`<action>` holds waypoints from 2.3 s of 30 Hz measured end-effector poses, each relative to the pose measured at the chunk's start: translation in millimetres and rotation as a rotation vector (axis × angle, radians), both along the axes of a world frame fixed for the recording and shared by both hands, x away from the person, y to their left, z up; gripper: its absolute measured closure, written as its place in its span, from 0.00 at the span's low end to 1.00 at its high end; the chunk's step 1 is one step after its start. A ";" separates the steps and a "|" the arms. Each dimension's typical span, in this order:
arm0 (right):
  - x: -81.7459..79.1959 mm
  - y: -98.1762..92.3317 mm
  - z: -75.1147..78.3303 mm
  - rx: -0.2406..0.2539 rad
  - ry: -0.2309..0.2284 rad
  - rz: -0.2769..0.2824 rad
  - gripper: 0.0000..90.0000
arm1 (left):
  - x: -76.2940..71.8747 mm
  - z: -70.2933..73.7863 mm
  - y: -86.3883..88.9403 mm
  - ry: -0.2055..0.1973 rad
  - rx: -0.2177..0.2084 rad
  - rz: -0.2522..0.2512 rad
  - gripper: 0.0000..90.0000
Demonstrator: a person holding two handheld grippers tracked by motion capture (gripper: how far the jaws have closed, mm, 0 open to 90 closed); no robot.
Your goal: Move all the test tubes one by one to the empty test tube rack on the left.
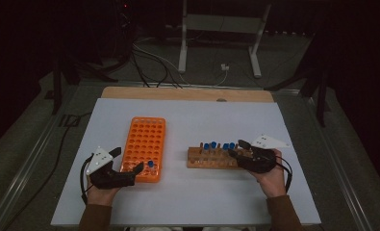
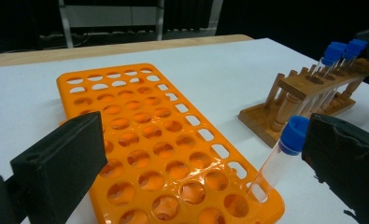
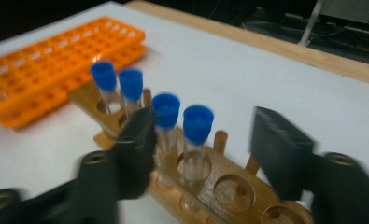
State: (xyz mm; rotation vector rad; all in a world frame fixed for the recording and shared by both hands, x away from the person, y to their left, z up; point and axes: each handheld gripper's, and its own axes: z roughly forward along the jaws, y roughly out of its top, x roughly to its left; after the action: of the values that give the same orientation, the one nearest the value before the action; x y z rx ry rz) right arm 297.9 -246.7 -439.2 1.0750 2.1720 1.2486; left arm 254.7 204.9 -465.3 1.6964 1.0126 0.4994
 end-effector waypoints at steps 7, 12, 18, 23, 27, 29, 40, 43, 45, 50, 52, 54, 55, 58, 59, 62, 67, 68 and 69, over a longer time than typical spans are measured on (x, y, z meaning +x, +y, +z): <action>1.8 2.9 -6.6 -0.038 0.014 0.017 0.70 | 0.7 -0.7 1.7 0.003 -0.004 0.012 0.00; 5.1 3.8 -11.6 -0.058 0.034 0.004 0.75 | 0.8 -1.0 1.3 0.005 -0.003 0.012 0.00; 8.5 5.8 -15.6 -0.044 0.036 0.006 0.79 | 0.7 -1.5 0.0 0.005 0.003 0.008 0.00; 8.7 7.7 -16.4 -0.039 0.031 0.007 0.84 | 0.6 -1.5 0.2 0.005 0.004 0.009 0.00; 8.2 8.6 -15.5 -0.045 0.027 0.016 0.85 | 0.5 -1.3 0.7 0.004 0.002 0.013 0.00; 8.0 8.0 -14.7 -0.041 0.027 0.012 0.85 | 0.2 -1.0 0.9 0.003 0.004 0.014 0.00; 4.6 2.1 0.7 -0.004 0.012 0.004 0.85 | -0.8 0.2 0.1 -0.010 0.016 0.017 0.00; 2.9 1.4 9.1 0.001 0.001 0.007 0.85 | -0.9 0.4 -0.2 -0.012 0.019 0.017 0.00; 2.7 1.1 11.1 0.005 0.001 0.008 0.85 | -0.9 0.5 -0.4 -0.013 0.024 0.017 0.00; 1.4 0.2 22.4 0.020 -0.002 0.011 0.85 | -1.2 1.0 -0.2 -0.015 0.024 0.016 0.00; 0.9 0.4 24.6 0.019 -0.004 0.012 0.85 | -1.3 1.1 -0.2 -0.016 0.024 0.018 0.00; -0.9 0.9 32.1 0.017 -0.012 0.017 0.85 | -1.3 1.2 -0.2 -0.016 0.024 0.020 0.00; -0.9 0.9 32.1 0.017 -0.012 0.017 0.85 | -1.3 1.3 -0.3 -0.016 0.026 0.024 0.00; -3.5 1.9 39.5 0.013 -0.020 0.015 0.85 | -2.2 2.6 -0.4 -0.027 0.033 0.040 0.00; -4.2 2.4 41.7 0.011 -0.023 0.016 0.85 | -2.4 3.0 -0.2 -0.029 0.031 0.040 0.00; -5.7 4.2 47.3 0.007 -0.030 0.024 0.85 | -2.1 3.5 -0.5 -0.027 0.032 0.040 0.00; -8.2 7.7 53.9 0.008 -0.032 0.038 0.85 | -2.2 4.5 -2.1 -0.029 0.036 0.039 0.00; -8.8 8.4 54.6 0.010 -0.033 0.042 0.85 | -2.5 5.0 -2.4 -0.031 0.035 0.041 0.00; -9.4 9.1 55.1 0.013 -0.033 0.046 0.85 | -2.5 5.4 -2.6 -0.032 0.032 0.040 0.01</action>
State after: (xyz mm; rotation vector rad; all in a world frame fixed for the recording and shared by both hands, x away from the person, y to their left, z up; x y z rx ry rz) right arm 288.5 -237.6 -384.1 1.0078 2.1780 1.2929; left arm 252.1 202.3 -459.9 1.6938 1.0220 0.5700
